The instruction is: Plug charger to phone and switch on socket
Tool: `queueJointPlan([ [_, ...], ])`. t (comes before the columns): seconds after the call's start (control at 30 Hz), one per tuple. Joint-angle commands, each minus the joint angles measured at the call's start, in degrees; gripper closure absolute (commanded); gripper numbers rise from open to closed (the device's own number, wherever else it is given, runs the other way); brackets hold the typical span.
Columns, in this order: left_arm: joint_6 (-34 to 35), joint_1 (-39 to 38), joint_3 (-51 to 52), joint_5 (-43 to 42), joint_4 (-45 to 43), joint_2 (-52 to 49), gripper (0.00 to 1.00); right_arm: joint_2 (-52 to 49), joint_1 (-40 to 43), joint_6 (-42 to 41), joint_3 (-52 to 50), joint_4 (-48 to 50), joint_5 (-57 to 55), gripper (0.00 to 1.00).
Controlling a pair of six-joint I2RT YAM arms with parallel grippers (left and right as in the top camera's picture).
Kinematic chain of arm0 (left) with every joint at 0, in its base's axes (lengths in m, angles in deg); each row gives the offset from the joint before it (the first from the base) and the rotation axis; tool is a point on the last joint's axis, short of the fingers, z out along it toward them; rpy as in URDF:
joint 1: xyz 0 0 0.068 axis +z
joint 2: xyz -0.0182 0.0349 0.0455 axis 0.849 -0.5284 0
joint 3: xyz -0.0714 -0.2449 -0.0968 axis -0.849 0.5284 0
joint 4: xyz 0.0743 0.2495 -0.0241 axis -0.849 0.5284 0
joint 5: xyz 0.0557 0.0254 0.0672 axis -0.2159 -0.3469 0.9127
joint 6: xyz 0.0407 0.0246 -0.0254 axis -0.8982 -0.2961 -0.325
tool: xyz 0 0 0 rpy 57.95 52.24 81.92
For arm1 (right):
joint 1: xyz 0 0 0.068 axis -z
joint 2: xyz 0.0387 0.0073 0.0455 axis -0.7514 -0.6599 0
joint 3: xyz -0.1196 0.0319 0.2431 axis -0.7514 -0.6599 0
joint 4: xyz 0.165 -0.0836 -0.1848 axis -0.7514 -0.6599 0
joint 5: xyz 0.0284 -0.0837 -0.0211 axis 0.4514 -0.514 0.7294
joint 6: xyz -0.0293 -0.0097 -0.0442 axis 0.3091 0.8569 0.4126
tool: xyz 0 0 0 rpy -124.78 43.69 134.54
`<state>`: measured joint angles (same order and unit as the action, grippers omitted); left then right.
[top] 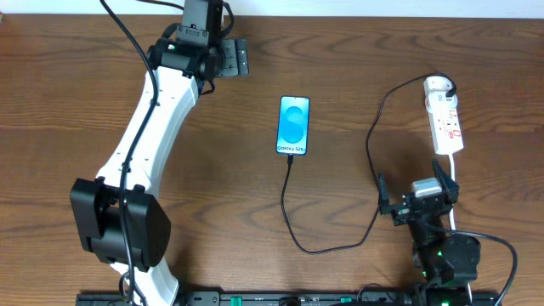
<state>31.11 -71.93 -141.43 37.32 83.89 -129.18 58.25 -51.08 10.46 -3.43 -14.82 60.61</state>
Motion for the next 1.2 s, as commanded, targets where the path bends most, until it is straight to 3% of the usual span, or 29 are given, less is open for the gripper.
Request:
queueJointPlan([
  [0.0,-0.9,-0.1,-0.4,0.7,0.2,-0.4,0.08,2.8,0.4,-0.4,-2.5,1.0,-2.0,0.01],
  [0.53,-0.9,-0.1,-0.4,0.7,0.2,-0.4,0.08,8.5,0.4,-9.7,-2.4,-7.4,-9.4,0.01],
  [0.93,-0.9,-0.1,-0.4,0.7,0.2,-0.4,0.08,8.5,0.4,-9.7,-2.4,-7.2,-9.7,0.01],
  [1.17,-0.9,-0.1,-0.4,0.7,0.2,-0.4,0.08,8.5,0.4,-13.7,-2.4,-7.2,-9.7,0.01],
])
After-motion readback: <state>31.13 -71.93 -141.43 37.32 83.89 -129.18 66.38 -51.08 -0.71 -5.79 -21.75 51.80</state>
